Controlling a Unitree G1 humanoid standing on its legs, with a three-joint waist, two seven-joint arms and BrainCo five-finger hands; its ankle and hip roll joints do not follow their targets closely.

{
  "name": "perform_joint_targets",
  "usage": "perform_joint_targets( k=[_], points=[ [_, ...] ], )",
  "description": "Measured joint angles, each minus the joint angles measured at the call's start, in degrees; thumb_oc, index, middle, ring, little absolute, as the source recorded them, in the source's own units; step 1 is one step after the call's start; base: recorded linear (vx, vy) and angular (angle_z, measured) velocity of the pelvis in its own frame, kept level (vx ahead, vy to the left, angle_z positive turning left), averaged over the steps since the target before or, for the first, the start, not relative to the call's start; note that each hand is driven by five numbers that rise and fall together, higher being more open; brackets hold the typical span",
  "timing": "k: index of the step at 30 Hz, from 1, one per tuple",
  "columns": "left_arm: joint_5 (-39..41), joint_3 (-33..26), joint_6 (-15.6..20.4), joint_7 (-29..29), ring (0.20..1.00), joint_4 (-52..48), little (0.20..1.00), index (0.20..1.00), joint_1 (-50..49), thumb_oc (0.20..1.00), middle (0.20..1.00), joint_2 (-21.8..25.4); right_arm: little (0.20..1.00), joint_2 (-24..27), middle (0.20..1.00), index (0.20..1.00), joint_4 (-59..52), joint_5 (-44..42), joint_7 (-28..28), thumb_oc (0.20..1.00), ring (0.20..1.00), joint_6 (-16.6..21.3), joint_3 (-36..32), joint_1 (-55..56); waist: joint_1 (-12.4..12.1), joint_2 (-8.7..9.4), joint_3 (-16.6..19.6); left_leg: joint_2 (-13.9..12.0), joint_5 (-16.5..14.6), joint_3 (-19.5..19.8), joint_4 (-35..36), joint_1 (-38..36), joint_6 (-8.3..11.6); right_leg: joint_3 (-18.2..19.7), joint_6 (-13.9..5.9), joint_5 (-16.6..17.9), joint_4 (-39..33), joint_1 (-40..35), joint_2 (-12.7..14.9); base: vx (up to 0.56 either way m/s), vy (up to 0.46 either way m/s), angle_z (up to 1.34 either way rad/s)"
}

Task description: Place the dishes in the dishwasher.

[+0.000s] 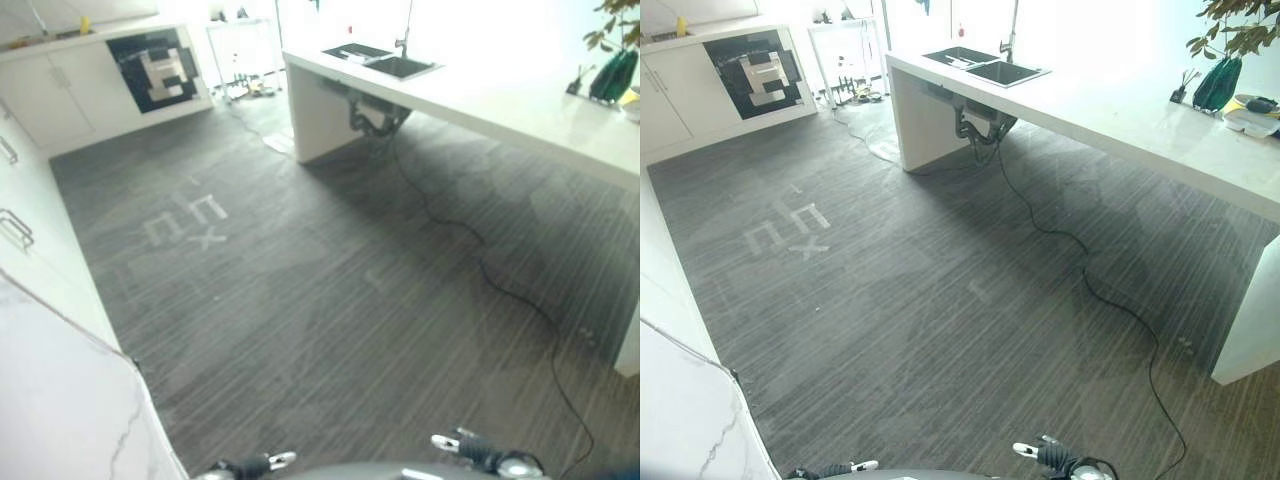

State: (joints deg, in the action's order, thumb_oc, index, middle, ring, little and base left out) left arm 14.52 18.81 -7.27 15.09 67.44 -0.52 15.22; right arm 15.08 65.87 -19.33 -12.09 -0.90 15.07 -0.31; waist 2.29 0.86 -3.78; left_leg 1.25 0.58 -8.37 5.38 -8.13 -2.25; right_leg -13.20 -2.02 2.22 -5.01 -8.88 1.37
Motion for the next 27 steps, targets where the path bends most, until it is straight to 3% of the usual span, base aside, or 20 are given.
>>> perform_joint_targets(
  k=[5, 11, 17, 27],
  points=[
    [0.14, 1.53, 0.87, -2.24, 1.000, -0.07, 1.000, 1.000, 0.36, 1.000, 1.000, -0.93, 1.000, -1.40, 1.000, 1.000, 0.06, -9.04, -1.94, 1.000, 1.000, -1.77, -2.61, 0.84, 0.24, -1.34, 1.39, -0.07, -0.30, -0.02, 0.01, -0.71, -0.08, 0.08, 0.27, -0.35, 0.00, -0.68, -0.09, 0.03, -0.030, -0.01],
    [0.05, 2.80, 0.89, -9.02, 1.000, 0.28, 1.000, 1.000, 0.57, 1.000, 1.000, -1.84, 1.000, -1.46, 1.000, 1.000, 1.75, -8.67, -1.28, 1.000, 1.000, -2.20, -1.67, 1.06, 0.26, -1.30, 2.71, -0.36, -0.24, 0.06, 0.00, 0.20, -0.13, 0.14, 0.42, -0.34, 0.01, 0.17, -0.42, 0.02, -0.064, 0.00],
    [4.63, 0.36, 0.04, -12.59, 1.000, 2.55, 1.000, 1.000, -0.99, 1.000, 1.000, -2.69, 1.000, -2.08, 1.000, 1.000, 4.80, -8.78, 0.41, 1.000, 1.000, -2.38, -2.71, 1.30, 0.07, -0.87, 2.79, -0.56, -0.18, 0.27, -0.35, 0.19, -0.03, 0.16, 0.47, -0.36, 0.01, 0.08, -0.71, 0.00, -0.072, 0.01],
    [9.61, -1.13, -3.15, -11.68, 1.000, 4.54, 1.000, 1.000, -1.00, 1.000, 1.000, -3.01, 1.000, -1.23, 1.000, 1.000, 5.70, -7.71, 0.50, 1.000, 1.000, -2.23, -2.70, 2.14, 0.19, -1.11, 1.94, -0.97, -0.47, 0.20, -0.35, 0.28, 0.81, 0.15, 1.32, -0.88, 0.02, 0.19, -1.11, 0.01, -0.016, 0.00]
  ],
)
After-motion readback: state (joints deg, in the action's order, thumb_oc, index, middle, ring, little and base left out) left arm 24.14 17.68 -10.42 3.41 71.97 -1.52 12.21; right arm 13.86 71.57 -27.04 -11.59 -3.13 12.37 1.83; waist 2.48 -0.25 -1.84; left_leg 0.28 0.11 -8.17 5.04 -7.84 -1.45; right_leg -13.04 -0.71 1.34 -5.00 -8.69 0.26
